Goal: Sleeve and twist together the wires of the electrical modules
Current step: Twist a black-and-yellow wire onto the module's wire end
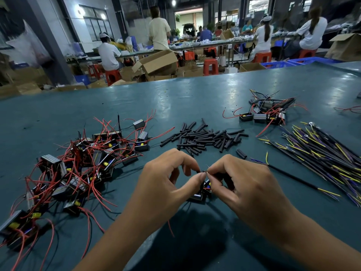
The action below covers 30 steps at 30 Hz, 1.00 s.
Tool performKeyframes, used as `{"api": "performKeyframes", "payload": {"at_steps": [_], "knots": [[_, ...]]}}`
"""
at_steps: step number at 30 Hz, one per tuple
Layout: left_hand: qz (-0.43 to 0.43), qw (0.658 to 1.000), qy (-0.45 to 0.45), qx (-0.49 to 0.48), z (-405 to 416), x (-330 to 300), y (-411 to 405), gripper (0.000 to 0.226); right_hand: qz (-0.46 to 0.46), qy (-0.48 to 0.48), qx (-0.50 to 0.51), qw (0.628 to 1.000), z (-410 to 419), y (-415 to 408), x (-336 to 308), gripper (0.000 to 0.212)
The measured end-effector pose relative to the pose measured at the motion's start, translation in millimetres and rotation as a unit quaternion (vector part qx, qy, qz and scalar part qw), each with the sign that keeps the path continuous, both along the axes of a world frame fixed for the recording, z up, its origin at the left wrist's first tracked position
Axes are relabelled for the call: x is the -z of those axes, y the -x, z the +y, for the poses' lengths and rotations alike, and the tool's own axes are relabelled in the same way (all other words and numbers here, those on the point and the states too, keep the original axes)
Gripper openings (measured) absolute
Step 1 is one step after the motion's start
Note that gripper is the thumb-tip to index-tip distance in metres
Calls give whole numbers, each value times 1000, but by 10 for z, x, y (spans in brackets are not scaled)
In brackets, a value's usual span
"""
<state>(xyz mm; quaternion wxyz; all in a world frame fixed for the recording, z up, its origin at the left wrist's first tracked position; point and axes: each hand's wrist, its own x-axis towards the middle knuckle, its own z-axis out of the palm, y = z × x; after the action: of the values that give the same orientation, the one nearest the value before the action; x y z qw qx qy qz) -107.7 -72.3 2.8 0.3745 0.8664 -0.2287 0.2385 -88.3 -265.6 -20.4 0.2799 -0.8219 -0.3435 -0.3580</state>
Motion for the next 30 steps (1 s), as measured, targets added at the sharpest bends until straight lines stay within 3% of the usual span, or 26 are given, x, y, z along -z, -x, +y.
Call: {"api": "performKeyframes", "payload": {"at_steps": [7, 10, 12, 14, 16, 17, 21, 25, 30], "knots": [[-28, 998, -47, 4, -1, 21, -51, 19, -1, 0, -18, 1000, -10, -13, -7, 15], [63, 997, 30, 24, -44, 26, -16, 17, -9, 3, -19, 1000, -12, -13, -11, 16], [207, 964, 163, 48, -60, 21, -14, 23, -15, 9, -19, 1000, -6, -11, -5, 16], [359, 888, 281, 69, -78, 24, -18, 29, -16, 11, -19, 1000, 11, -11, 7, 15], [434, 827, 345, 94, -89, 18, -22, 29, -10, 2, -19, 1000, 28, -13, 18, 15], [433, 825, 349, 98, -83, 24, -26, 30, -2, -9, -21, 1000, 30, -16, 20, 16], [300, 913, 270, 64, -16, -29, -5, 21, 48, -57, -26, 997, 2, -27, 16, 14], [180, 972, 133, 78, 80, -63, 15, 5, 98, -96, -12, 991, 32, -24, 22, 7], [3, 997, -23, 68, 112, -49, -34, 16, 153, -143, -44, 977, 22, -38, 24, 5]]}}
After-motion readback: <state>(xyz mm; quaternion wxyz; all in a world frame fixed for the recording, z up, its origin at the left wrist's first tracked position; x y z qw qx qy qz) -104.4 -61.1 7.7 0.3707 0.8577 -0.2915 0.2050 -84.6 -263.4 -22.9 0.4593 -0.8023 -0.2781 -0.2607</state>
